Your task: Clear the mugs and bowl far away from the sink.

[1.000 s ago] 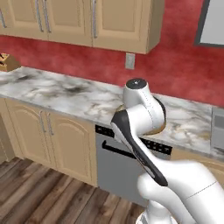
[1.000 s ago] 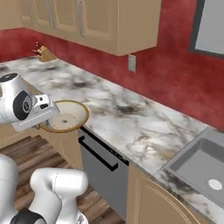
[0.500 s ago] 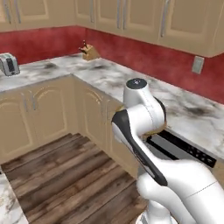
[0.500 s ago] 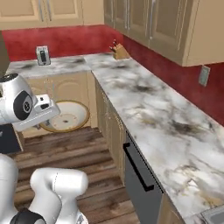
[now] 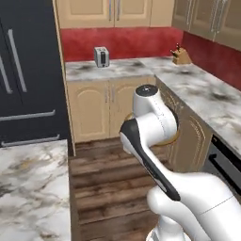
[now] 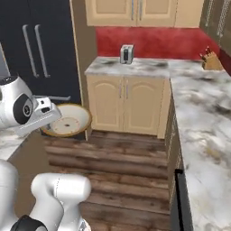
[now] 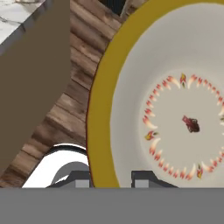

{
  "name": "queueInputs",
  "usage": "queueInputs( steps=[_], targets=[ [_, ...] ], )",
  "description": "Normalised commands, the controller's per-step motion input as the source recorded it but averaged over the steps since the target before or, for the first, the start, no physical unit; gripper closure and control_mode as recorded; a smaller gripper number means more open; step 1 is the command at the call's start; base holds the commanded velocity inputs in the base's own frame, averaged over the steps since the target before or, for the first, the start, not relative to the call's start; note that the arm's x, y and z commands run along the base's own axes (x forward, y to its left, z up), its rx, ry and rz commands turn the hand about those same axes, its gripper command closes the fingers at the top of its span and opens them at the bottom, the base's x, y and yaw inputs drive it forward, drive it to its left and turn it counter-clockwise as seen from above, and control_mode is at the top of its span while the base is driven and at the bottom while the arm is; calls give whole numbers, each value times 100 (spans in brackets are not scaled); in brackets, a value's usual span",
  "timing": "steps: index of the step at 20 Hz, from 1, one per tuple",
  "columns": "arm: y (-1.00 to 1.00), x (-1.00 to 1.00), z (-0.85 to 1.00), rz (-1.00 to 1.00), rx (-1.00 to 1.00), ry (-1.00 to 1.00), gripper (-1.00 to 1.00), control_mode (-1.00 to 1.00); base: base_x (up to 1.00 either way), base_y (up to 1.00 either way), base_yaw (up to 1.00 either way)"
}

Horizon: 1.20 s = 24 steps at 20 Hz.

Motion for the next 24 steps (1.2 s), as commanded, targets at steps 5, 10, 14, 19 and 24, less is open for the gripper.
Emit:
queueInputs(
  steps=[5, 10, 14, 19, 24],
  targets=[
    [0, 0, 0, 0, 0, 0, 100, 100, -23, -31, 70],
    [0, 0, 0, 0, 0, 0, 100, 100, -19, -25, 72],
    [0, 0, 0, 0, 0, 0, 100, 100, -38, -24, 72],
    [0, 0, 0, 0, 0, 0, 100, 100, -26, -3, 66],
    [0, 0, 0, 0, 0, 0, 100, 100, -3, 0, 58]
  ],
)
